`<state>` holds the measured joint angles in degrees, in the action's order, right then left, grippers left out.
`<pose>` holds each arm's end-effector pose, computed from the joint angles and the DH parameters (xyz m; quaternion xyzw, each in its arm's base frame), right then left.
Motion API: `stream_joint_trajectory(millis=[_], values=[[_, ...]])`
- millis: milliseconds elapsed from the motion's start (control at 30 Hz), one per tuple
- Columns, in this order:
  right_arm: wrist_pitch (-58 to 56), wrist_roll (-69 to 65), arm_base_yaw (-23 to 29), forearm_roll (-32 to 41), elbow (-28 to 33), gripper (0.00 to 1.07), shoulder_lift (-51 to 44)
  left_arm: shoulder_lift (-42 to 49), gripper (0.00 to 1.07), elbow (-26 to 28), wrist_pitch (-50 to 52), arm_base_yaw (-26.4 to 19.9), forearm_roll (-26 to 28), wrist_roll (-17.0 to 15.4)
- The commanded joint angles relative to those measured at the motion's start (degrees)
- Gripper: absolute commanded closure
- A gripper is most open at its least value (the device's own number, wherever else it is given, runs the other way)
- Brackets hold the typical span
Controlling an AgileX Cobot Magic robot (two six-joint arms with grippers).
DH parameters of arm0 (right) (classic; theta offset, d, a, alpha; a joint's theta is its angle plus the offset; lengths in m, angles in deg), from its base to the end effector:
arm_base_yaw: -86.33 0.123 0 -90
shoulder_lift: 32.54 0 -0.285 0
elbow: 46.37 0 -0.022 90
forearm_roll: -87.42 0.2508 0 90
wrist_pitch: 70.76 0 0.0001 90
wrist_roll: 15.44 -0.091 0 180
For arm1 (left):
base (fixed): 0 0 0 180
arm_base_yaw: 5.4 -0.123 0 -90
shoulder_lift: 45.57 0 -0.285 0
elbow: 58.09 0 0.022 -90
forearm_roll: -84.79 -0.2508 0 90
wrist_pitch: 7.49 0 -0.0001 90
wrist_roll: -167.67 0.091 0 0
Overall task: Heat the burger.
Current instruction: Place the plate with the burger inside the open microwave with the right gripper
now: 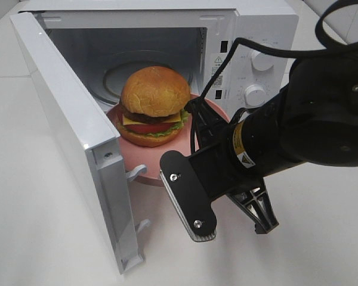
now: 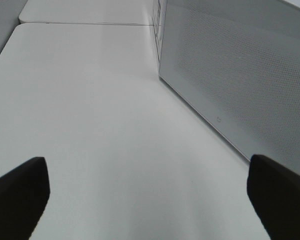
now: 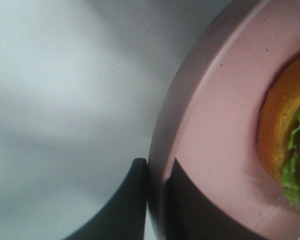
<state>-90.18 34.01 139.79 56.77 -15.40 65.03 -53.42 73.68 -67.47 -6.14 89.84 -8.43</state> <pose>0.1900 0.2304 0.1926 -0.8592 0.4092 -0.1438 0.2714 -0.0049 -0.0070 0.2803 0.0249 0.8471 -0.0226 0.5303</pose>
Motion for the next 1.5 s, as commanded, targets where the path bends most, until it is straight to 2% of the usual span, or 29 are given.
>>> stream_joint_trajectory(millis=[33,267,833,1067,1500], values=[[2.86,1.15,-0.11,-0.52,-1.66,1.07,-0.06,0.17,0.02,-0.11,0.17,-0.11,0.17,-0.4],[3.09,3.5,-0.11,1.43,-4.18,1.07,2.75,0.17,0.02,-0.11,0.17,-0.11,0.17,-0.4],[3.32,8.19,-2.12,5.56,-5.1,1.07,3.44,0.17,0.02,-0.11,0.17,-0.11,0.17,-0.4],[2.86,8.94,-3.44,6.99,-8.82,1.07,5.56,0.17,0.02,-0.11,0.17,-0.11,0.17,-0.4],[1.09,9.97,-4.76,7.39,-12.15,1.07,7.56,0.17,0.02,-0.11,0.17,-0.11,0.17,-0.4]])
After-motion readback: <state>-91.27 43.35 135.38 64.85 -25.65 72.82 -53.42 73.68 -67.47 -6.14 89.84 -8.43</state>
